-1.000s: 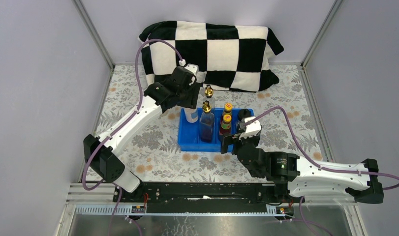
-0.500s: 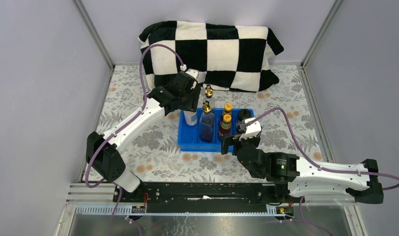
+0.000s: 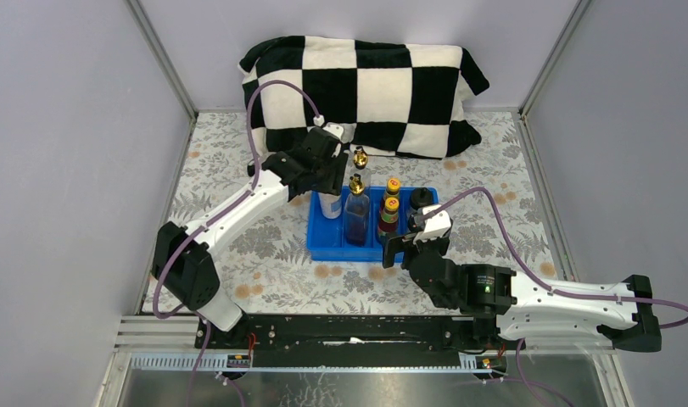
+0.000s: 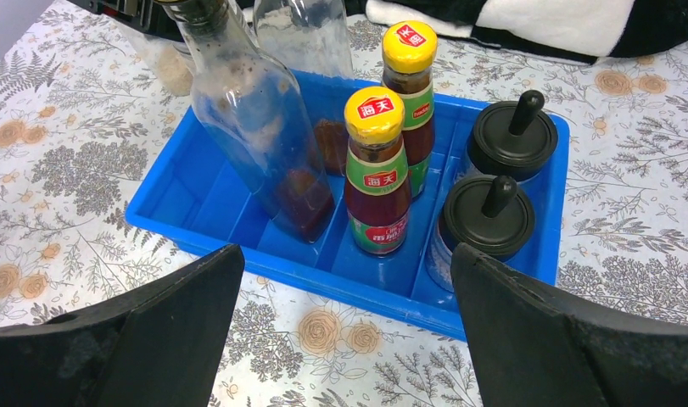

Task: Organize the condiment bottles
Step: Place the bottle in the storage box.

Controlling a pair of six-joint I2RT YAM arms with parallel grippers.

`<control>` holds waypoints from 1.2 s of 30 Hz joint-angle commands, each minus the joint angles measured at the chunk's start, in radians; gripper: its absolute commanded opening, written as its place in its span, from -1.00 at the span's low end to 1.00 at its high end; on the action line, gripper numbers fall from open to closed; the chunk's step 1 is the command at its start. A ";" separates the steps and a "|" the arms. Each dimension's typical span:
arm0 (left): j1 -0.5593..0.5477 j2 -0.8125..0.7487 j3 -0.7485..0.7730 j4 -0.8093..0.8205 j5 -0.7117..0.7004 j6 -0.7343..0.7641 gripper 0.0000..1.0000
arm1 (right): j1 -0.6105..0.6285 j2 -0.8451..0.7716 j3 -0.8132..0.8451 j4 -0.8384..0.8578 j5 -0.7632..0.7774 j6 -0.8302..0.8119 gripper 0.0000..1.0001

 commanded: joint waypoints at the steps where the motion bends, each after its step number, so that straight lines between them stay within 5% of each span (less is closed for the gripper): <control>1: -0.008 0.018 -0.013 0.083 -0.028 -0.013 0.09 | 0.008 -0.020 -0.007 0.008 0.011 0.029 0.99; 26: -0.008 0.017 -0.015 0.050 -0.020 -0.035 0.43 | 0.008 0.000 -0.012 0.018 0.010 0.030 0.99; 36: -0.011 -0.080 0.134 -0.083 -0.033 -0.036 0.43 | 0.008 0.026 0.010 0.029 0.002 0.012 0.99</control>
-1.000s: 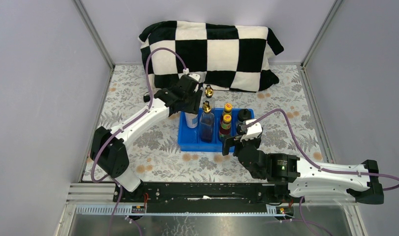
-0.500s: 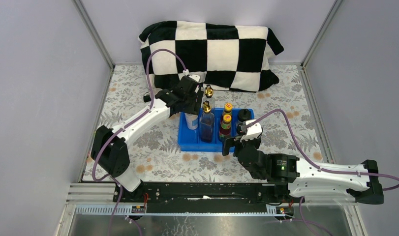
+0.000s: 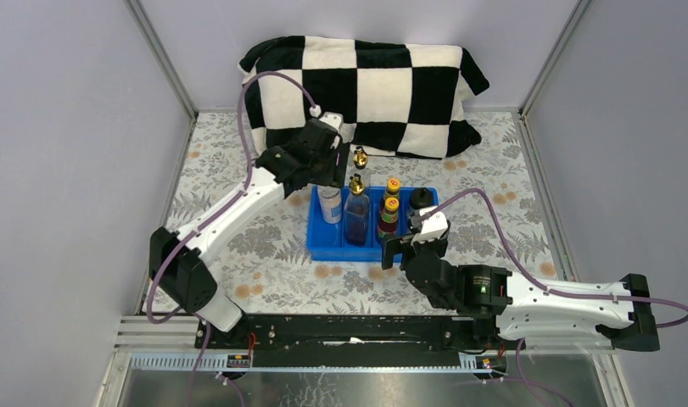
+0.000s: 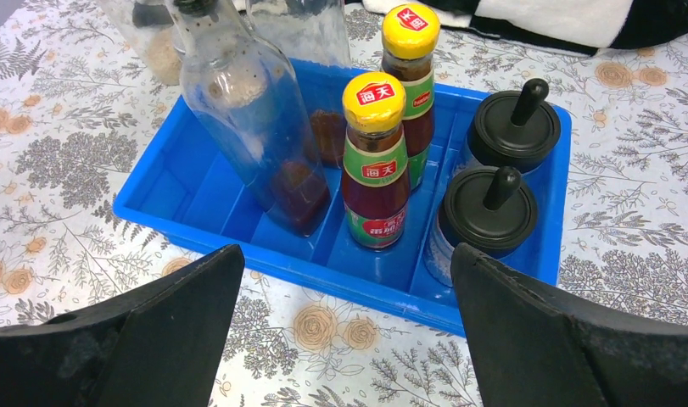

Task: Organize the condiment bottles
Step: Place the bottle in the storage box, then pick up the bottle from the center of the board.

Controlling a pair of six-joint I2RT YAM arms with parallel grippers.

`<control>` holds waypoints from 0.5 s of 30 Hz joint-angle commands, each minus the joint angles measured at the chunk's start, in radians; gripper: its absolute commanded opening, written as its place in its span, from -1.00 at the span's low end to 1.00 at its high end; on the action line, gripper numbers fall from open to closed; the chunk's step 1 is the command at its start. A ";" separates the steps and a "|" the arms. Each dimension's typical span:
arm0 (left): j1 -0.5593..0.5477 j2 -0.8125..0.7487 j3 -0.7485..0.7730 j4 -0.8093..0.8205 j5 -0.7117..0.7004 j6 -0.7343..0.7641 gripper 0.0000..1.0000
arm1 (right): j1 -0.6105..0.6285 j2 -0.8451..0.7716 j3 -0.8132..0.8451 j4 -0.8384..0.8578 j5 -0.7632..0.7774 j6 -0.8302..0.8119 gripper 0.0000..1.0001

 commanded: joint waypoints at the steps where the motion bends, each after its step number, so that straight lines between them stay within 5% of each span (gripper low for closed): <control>1: -0.009 -0.089 0.105 -0.078 -0.046 -0.013 0.44 | 0.008 0.018 0.030 0.028 0.001 -0.001 0.99; 8: 0.013 -0.175 0.141 -0.123 -0.176 -0.016 0.68 | 0.008 0.017 0.017 0.056 -0.008 -0.013 0.99; 11: 0.103 -0.213 0.104 -0.090 -0.115 -0.016 0.94 | 0.008 0.029 0.041 0.040 -0.010 -0.013 0.99; 15: 0.272 -0.251 0.044 -0.022 -0.016 -0.011 0.98 | 0.008 0.026 0.052 0.000 -0.011 0.010 0.99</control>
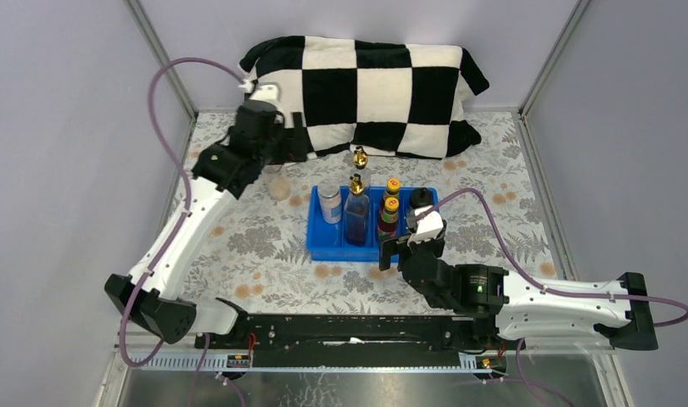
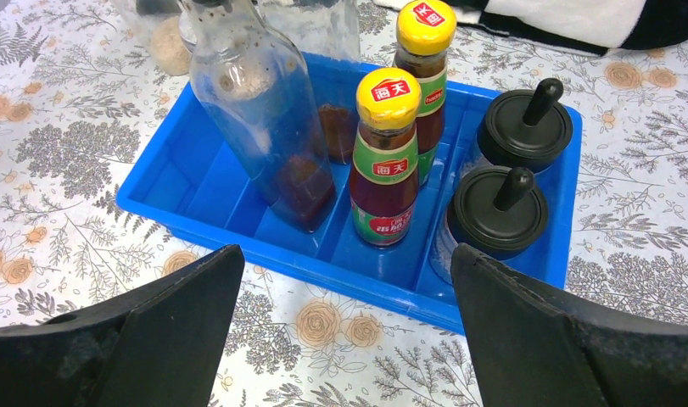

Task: Organize the condiment bottles
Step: Pick up the bottle from the center of the board.

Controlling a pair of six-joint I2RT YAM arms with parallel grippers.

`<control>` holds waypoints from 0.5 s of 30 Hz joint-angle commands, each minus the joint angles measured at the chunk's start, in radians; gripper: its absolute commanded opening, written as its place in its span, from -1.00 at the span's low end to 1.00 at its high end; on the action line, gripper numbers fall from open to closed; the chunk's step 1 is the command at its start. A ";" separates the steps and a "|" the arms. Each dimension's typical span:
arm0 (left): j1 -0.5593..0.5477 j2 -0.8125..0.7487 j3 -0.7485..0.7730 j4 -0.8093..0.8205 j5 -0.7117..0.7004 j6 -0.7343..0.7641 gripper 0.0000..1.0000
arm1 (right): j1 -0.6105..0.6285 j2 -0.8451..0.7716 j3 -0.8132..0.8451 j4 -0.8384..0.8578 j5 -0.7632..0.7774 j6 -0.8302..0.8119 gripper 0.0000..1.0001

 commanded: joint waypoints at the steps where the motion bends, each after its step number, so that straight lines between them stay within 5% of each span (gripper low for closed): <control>1: 0.176 -0.023 -0.062 0.061 0.074 0.005 0.98 | 0.008 -0.008 0.039 -0.006 0.003 0.025 0.99; 7: 0.332 0.032 -0.108 0.133 0.155 -0.004 0.97 | 0.008 -0.022 0.009 0.026 -0.006 0.038 0.99; 15: 0.355 0.091 -0.118 0.160 0.177 0.006 0.97 | 0.008 -0.011 -0.005 0.021 -0.001 0.052 0.99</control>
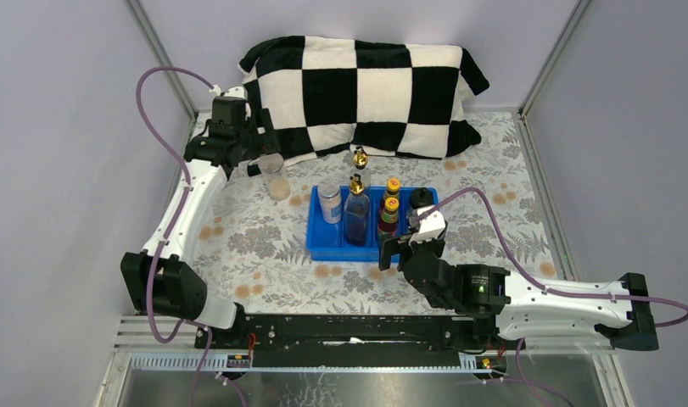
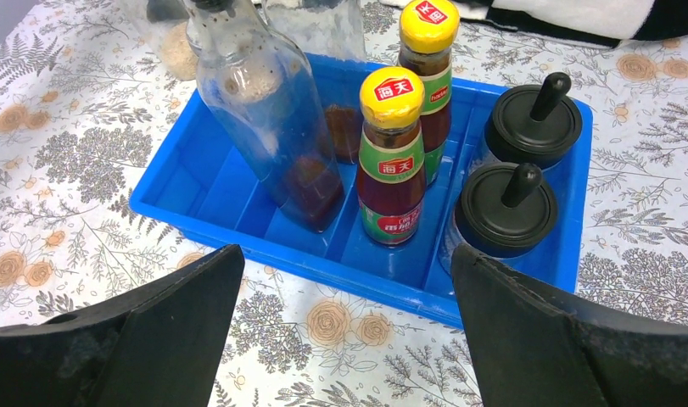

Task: Organize the condiment bottles
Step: Pick up the bottle from the center of the board.

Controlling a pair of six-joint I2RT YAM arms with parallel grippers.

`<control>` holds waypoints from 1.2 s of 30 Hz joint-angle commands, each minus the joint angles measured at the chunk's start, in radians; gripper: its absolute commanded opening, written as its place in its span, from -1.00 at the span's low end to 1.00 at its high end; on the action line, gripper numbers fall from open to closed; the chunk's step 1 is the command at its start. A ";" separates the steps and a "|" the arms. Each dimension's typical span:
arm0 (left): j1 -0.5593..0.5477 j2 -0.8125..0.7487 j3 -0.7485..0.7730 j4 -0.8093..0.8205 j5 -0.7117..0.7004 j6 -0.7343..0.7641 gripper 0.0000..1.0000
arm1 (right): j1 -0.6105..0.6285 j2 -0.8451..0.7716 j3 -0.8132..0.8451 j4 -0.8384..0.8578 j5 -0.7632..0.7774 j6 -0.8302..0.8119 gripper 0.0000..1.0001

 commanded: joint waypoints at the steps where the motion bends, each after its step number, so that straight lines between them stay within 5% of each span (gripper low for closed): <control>1: 0.004 0.003 -0.016 0.069 0.034 0.007 0.98 | 0.008 -0.004 -0.011 0.025 0.009 0.020 0.99; 36: 0.005 0.154 0.001 0.098 0.058 0.040 0.97 | 0.008 0.017 -0.020 0.051 0.014 0.003 0.99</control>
